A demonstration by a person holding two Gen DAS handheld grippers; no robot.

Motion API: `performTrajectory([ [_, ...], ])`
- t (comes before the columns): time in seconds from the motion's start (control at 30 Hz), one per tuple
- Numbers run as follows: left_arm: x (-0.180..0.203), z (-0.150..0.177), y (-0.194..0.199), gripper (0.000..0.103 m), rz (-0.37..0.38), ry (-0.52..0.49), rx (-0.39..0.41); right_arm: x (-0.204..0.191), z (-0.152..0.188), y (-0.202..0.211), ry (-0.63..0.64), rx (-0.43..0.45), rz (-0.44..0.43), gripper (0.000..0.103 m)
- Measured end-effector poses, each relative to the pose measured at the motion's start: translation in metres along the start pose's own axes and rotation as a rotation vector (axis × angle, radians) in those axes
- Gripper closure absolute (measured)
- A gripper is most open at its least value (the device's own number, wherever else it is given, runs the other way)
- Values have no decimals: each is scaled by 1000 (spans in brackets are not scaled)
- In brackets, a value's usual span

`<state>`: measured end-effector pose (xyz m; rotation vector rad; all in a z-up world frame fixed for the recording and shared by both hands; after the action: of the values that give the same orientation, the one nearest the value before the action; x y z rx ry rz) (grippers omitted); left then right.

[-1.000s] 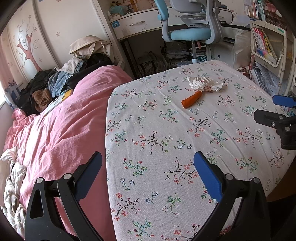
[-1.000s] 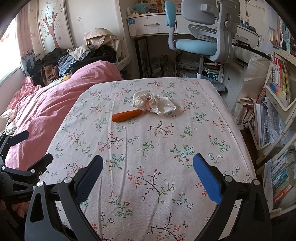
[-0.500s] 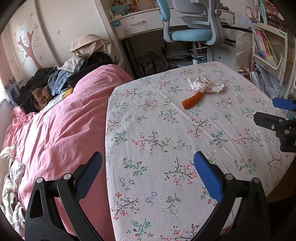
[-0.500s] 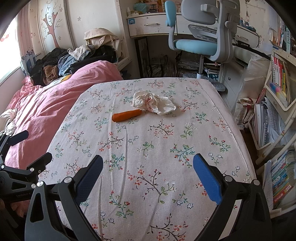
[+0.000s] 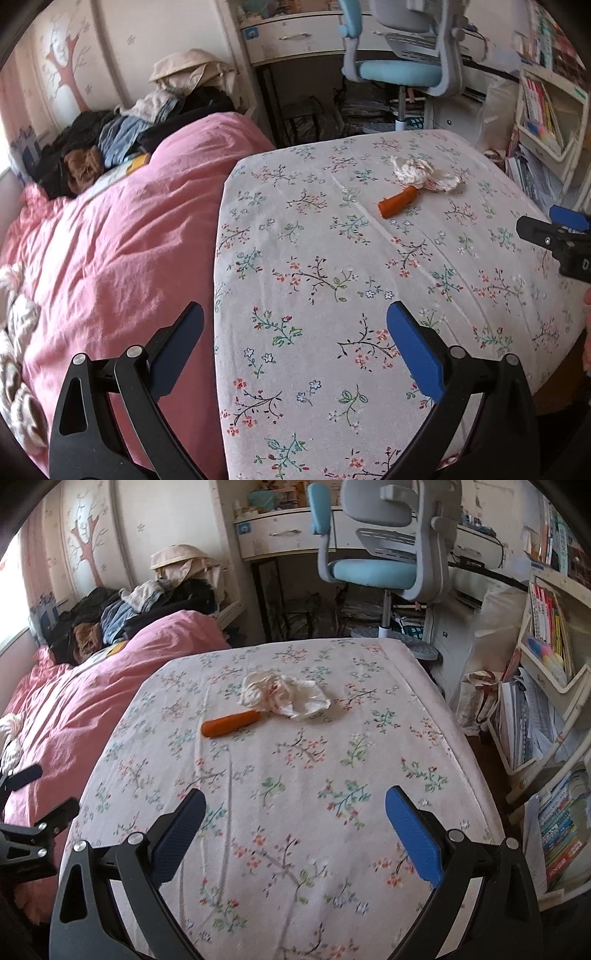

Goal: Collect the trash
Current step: 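Grasp the crumpled white tissue with the right tool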

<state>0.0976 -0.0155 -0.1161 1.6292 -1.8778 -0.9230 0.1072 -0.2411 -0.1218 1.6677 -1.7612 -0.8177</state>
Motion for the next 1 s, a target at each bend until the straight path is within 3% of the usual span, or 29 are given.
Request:
performTrajectory([
  [0.43,-33,1,-19,7,70,233,-57,-3,-43,-60,-44,1,-43,9],
  [0.8,-28,-15,-34,7,79,192,-85,-20,-73,-118,-68,-52,-59,10],
  [1.0,-32,-20,-42,7,73,187,-100,-33,-71,-148,-36,-113,-72,27],
])
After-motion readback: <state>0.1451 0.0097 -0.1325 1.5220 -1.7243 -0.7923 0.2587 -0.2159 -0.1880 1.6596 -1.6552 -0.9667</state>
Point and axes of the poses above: each gripper's, at about its wrist camera, not at the fingertips, and y roughly against the way its jaws point, x to its right, z to its underside, the point moved 10 cm from there along -y, roughly the way its jaws point, and after that the axes turned 8 degrees about z, right-handed, at the moved point
